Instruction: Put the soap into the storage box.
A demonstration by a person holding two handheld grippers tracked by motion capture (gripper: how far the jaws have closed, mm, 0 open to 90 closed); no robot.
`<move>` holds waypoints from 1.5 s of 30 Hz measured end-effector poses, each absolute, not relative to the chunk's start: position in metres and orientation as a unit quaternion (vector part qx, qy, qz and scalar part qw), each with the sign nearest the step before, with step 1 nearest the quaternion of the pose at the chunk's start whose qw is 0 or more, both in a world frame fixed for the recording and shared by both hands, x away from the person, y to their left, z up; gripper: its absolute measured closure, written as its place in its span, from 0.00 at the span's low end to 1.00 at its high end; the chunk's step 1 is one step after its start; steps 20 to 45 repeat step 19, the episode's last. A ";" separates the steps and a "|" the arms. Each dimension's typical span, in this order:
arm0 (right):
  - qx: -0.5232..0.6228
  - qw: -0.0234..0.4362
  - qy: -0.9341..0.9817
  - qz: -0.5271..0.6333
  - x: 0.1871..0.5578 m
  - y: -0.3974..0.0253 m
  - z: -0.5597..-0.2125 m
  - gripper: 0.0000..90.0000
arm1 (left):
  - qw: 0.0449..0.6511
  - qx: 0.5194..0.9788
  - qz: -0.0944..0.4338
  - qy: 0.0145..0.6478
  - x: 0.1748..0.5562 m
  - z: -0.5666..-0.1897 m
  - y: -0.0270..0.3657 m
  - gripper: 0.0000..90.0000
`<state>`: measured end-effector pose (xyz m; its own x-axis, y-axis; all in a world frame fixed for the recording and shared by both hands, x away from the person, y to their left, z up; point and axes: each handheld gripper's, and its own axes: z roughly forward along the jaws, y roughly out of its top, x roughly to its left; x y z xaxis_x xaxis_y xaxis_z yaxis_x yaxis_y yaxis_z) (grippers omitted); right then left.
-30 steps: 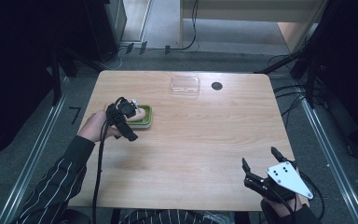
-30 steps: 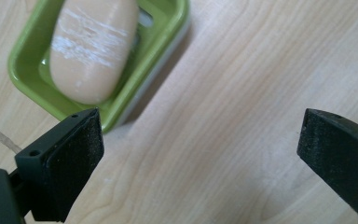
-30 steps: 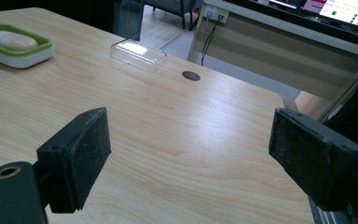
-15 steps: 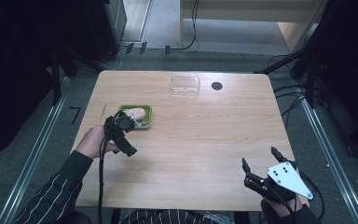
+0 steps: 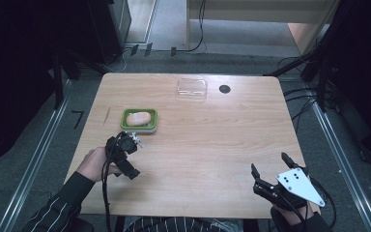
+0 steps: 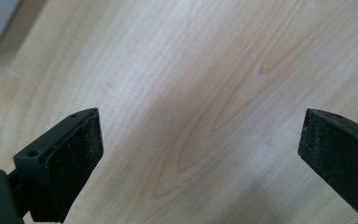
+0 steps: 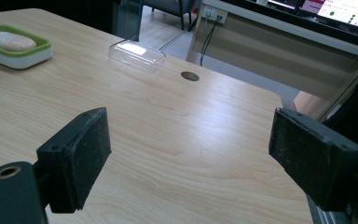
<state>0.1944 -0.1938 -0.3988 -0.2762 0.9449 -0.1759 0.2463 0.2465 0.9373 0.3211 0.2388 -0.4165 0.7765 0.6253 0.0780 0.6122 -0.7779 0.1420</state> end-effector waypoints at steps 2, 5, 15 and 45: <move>0.440 0.410 0.675 0.426 0.194 -0.194 -0.399 0.15 | 0.057 0.940 0.058 0.332 0.316 -0.419 0.240 0.00; 0.441 0.410 0.674 0.427 0.194 -0.194 -0.399 0.15 | 0.066 0.938 0.054 0.335 0.307 -0.422 0.243 0.00; 0.441 0.411 0.673 0.428 0.193 -0.195 -0.399 0.15 | 0.070 0.934 0.052 0.346 0.291 -0.431 0.253 0.00; 0.444 0.413 0.671 0.428 0.193 -0.196 -0.399 0.15 | 0.068 0.935 0.054 0.343 0.293 -0.431 0.252 0.00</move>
